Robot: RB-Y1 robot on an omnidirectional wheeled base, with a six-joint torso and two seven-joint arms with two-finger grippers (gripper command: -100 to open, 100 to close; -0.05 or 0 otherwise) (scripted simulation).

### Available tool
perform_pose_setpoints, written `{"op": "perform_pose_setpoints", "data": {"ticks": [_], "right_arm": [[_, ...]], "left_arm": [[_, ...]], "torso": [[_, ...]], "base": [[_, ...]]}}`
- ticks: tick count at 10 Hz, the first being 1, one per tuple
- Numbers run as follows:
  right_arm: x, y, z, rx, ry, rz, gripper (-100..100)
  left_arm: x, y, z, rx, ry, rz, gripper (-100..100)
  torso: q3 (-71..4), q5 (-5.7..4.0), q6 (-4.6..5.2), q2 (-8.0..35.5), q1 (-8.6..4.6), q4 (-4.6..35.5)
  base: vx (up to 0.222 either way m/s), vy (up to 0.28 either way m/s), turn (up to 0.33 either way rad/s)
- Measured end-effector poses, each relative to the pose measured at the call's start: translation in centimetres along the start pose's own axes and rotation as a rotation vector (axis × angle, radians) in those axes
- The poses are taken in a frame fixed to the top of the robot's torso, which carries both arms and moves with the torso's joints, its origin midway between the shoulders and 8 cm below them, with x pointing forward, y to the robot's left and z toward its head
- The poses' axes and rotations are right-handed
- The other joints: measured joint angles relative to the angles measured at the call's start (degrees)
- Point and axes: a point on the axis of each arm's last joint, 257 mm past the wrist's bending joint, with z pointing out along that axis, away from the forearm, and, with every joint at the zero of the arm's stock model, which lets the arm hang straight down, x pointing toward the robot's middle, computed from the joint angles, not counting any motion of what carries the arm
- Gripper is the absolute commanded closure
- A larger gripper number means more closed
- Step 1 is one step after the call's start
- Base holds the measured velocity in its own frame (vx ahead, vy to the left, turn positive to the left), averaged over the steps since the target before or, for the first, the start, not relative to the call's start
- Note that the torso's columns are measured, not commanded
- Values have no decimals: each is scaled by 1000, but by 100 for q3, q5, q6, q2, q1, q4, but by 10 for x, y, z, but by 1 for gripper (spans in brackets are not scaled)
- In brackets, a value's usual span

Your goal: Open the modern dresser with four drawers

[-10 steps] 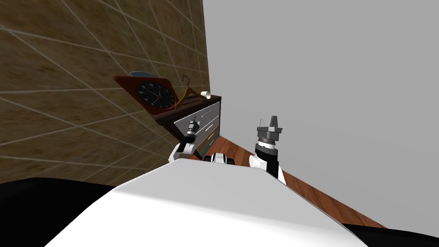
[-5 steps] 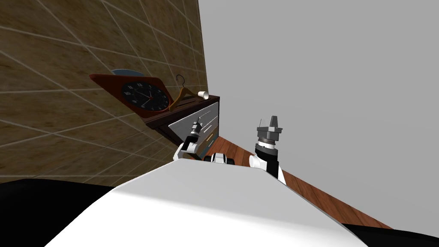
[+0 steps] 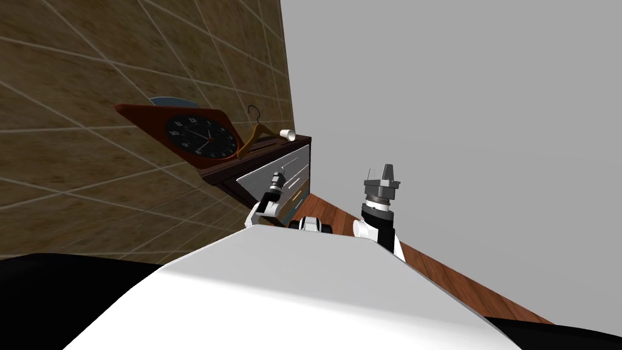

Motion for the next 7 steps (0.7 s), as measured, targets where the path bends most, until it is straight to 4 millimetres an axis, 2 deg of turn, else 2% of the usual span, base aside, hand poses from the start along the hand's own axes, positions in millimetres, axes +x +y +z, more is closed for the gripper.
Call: {"op": "perform_pose_setpoints", "data": {"ticks": [2, 4, 5, 7], "right_arm": [[0, 0, 0, 0, 0, 0, 0], [0, 0, 0, 0, 0, 0, 0], [0, 0, 0, 0, 0, 0, 0], [0, 0, 0, 0, 0, 0, 0]], "left_arm": [[2, -5, -1, 2, 1, 0, 100], [5, -9, -1, 3, 2, 0, 100], [5, -9, -1, 2, 2, 0, -100], [3, -12, -1, 0, 13, 18, -100]], "torso": [[-12, -15, -1, -13, -44, -3], [-17, -3, -2, -24, -5, -5], [-20, 7, -4, -29, 32, -7], [-22, 13, -4, -33, 51, -8]], "base": [[-68, -175, 5], [-26, -126, 2], [0, 0, 0], [48, 118, 2]]}}
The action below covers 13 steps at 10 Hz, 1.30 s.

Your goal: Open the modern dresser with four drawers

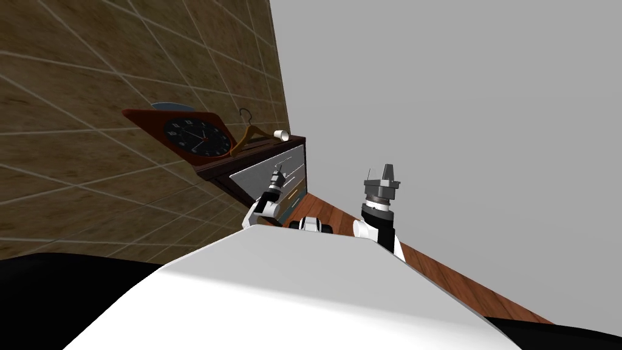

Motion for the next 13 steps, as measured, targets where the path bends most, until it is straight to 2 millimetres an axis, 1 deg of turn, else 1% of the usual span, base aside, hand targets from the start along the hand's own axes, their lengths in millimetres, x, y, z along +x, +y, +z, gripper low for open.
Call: {"op": "perform_pose_setpoints", "data": {"ticks": [2, 3, 5, 6, 7, 8, 10, 12, 13], "right_arm": [[0, 0, 0, 0, 0, 0, 0], [0, 0, 0, 0, 0, 0, 0], [0, 0, 0, 0, 0, 0, 0], [0, 0, 0, 0, 0, 0, 0], [0, 0, 0, 0, 0, 0, 0], [0, 0, 0, 0, 0, 0, 0], [0, 0, 0, 0, 0, 1, 0], [0, 0, 0, 0, 0, 1, 0], [0, 0, 0, 0, 0, 1, 0]], "left_arm": [[-2, -2, 0, -8, -1, -4, -100], [-2, -2, 0, -9, -1, -5, -100], [-3, -10, 1, -8, -4, -8, -100], [-3, -10, 1, -9, -4, -8, 100], [-2, -6, 1, -11, -3, -7, 100], [-2, -6, 1, -10, -3, -6, 100], [-1, -11, -1, -5, -2, -8, 100], [2, -16, -2, -1, -2, -10, 100], [2, -16, -2, -1, -2, -11, -100]], "torso": [[9, -9, 1, 15, -34, 4], [16, -21, 2, 26, -80, 7], [-2, -24, 2, -3, -82, -1], [11, -19, 2, 21, -66, 4], [38, -17, 2, 65, -64, 17], [32, -16, 2, 47, -53, 16], [9, -24, 2, 15, -85, 4], [7, -18, 2, 11, -63, 3], [3, -7, 1, 5, -21, 1]], "base": [[34, 128, -2], [79, 34, -8], [91, 8, -6], [-90, -31, 14], [-58, -22, 4], [-31, -95, -1], [-58, -170, 6], [-33, -136, 4], [21, 72, 14]]}}
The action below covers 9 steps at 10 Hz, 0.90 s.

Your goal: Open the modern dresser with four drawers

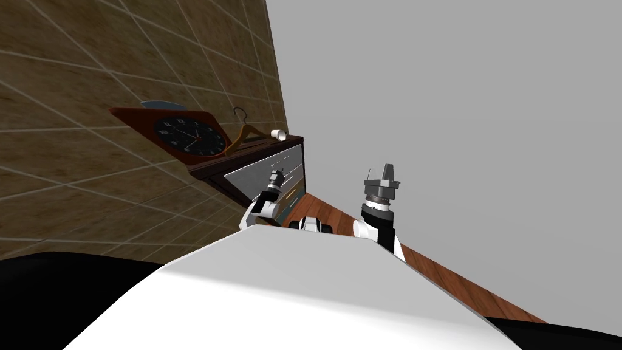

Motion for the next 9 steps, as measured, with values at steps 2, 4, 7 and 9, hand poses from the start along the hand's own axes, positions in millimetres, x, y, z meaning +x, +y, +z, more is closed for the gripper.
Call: {"op": "perform_pose_setpoints", "data": {"ticks": [2, 4, 7, 9], "right_arm": [[0, 0, 0, 0, 0, -1, 0], [0, 0, 0, 0, 0, -1, 0], [0, 0, 0, 0, 0, 0, 0], [0, 0, 0, 0, 0, 0, 0]], "left_arm": [[-2, 5, 0, -6, 1, -2, -100], [-5, 11, 1, -11, -1, -8, -100], [-7, 9, 1, -12, -7, -18, -100], [-7, 5, 1, -14, -9, -22, 100]], "torso": [[-2, 13, -1, -2, 34, -1], [7, -7, 1, 11, -29, 3], [3, -20, 2, 3, -71, 2], [6, -10, 1, 14, -42, 2]], "base": [[29, 155, 6], [39, 175, 10], [69, 44, -6], [-2, -5, 5]]}}
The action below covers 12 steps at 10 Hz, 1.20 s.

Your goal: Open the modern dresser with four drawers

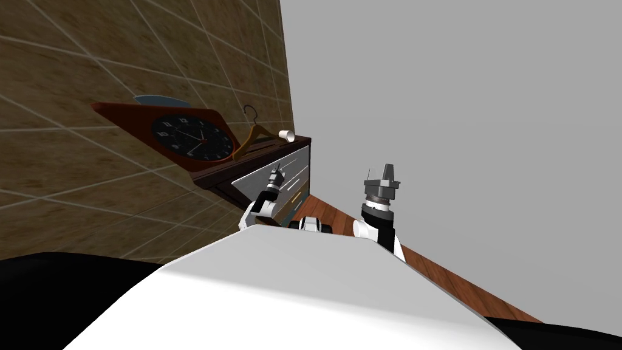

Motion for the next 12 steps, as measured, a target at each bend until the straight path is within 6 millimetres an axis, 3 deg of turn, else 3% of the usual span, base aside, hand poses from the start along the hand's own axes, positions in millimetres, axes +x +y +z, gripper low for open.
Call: {"op": "perform_pose_setpoints", "data": {"ticks": [9, 10, 12], "right_arm": [[0, 0, 0, 0, 0, 0, 0], [0, 0, 0, 0, 0, 0, 0], [0, 0, 0, 0, 0, 0, 0]], "left_arm": [[8, -2, -4, -7, 2, -1, 100], [9, -3, -5, -4, 3, -2, -100], [9, -14, -6, 1, 4, -3, -100]], "torso": [[12, 0, -2, 18, 0, 10], [17, -3, -6, 24, -5, 12], [-17, 19, -6, -33, 65, -9]], "base": [[-66, -141, 3], [-25, -88, 2], [36, 24, -8]]}}
